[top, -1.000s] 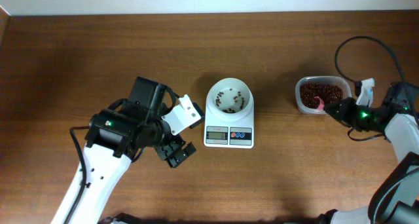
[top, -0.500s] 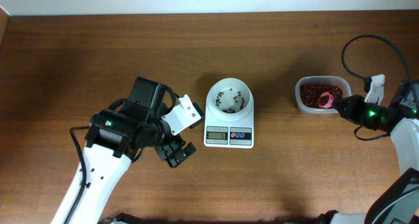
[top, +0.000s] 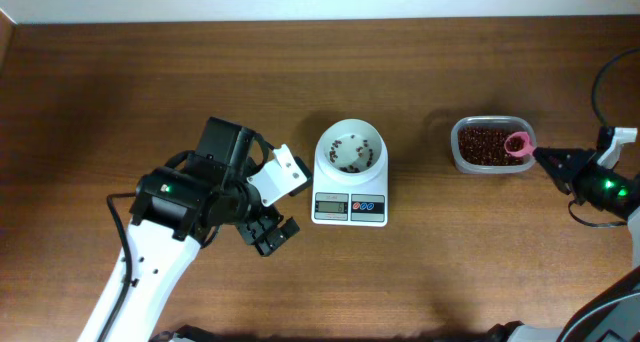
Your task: Scoop and weigh 50g on scale
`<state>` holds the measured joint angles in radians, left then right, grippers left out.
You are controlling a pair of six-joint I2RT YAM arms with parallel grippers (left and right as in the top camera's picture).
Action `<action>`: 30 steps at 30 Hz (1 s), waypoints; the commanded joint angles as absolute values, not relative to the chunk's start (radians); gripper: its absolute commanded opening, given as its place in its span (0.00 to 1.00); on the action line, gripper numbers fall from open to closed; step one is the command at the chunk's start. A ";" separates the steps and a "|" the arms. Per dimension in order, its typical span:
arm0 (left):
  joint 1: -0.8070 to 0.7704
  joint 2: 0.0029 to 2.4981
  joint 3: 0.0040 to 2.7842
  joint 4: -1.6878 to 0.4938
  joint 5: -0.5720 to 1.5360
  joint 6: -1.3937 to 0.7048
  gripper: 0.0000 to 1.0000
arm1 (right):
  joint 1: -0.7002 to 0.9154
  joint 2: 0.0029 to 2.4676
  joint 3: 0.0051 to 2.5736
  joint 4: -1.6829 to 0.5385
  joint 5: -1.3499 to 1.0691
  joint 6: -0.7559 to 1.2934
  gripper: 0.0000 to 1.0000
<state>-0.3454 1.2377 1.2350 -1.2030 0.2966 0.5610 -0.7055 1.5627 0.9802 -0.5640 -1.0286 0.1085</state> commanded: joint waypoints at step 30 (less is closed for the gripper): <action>-0.342 1.231 1.231 -1.202 0.311 0.577 0.99 | -0.104 1.544 1.001 -0.292 -1.139 0.305 0.04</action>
<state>-0.3454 1.2377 1.2346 -1.2034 0.2970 0.5610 -0.1539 1.5623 0.9829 -0.3210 -1.1503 0.2939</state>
